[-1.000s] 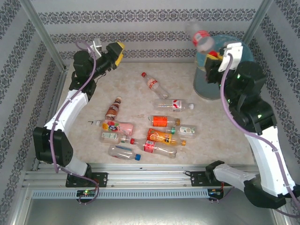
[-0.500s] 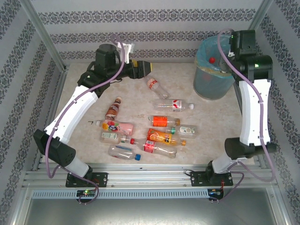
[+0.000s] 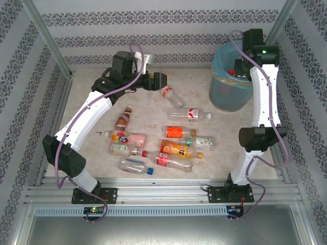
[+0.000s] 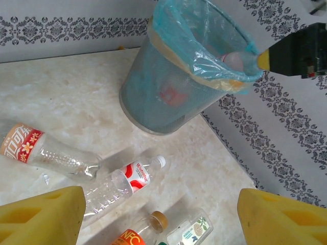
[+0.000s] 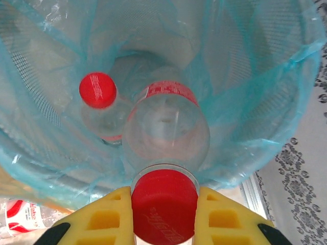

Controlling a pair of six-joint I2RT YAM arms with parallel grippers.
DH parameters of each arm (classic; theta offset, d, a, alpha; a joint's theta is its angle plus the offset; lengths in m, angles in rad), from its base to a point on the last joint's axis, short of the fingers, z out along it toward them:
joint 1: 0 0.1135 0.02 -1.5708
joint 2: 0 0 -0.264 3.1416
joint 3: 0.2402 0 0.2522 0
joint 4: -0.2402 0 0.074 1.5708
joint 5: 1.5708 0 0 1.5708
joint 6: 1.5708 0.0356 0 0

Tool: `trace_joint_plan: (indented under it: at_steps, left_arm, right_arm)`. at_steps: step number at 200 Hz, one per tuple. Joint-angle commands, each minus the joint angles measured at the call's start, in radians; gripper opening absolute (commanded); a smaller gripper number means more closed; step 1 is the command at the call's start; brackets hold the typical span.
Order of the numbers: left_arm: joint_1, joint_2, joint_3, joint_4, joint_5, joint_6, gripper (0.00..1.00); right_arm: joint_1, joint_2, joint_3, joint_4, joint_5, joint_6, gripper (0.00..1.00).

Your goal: Put the plastic bottles in the bin

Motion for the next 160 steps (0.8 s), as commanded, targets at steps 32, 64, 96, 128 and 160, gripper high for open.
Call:
trace_joint_plan:
  at_steps: [32,64,96,128,160]
  left_arm:
    - [-0.011,0.001,-0.005,0.002,0.016,0.012,0.78]
    - [-0.011,0.001,-0.001,-0.002,0.014,0.016,0.78]
    - [-0.011,-0.001,-0.001,-0.011,0.003,0.022,0.78]
    - [-0.011,-0.002,0.003,-0.014,0.010,0.014,0.79]
    - [-0.011,-0.012,-0.001,-0.024,0.008,0.017,0.79]
  right_arm:
    - [-0.029,0.150,0.123,-0.043,-0.032,-0.013,0.03]
    - [-0.043,0.233,0.196,-0.048,-0.034,-0.019,0.10]
    - [-0.062,0.284,0.208,-0.028,-0.110,-0.012,0.26]
    - [-0.062,0.308,0.263,-0.034,-0.180,0.007,0.53]
    - [-0.054,0.267,0.302,-0.011,-0.205,0.020,0.58]
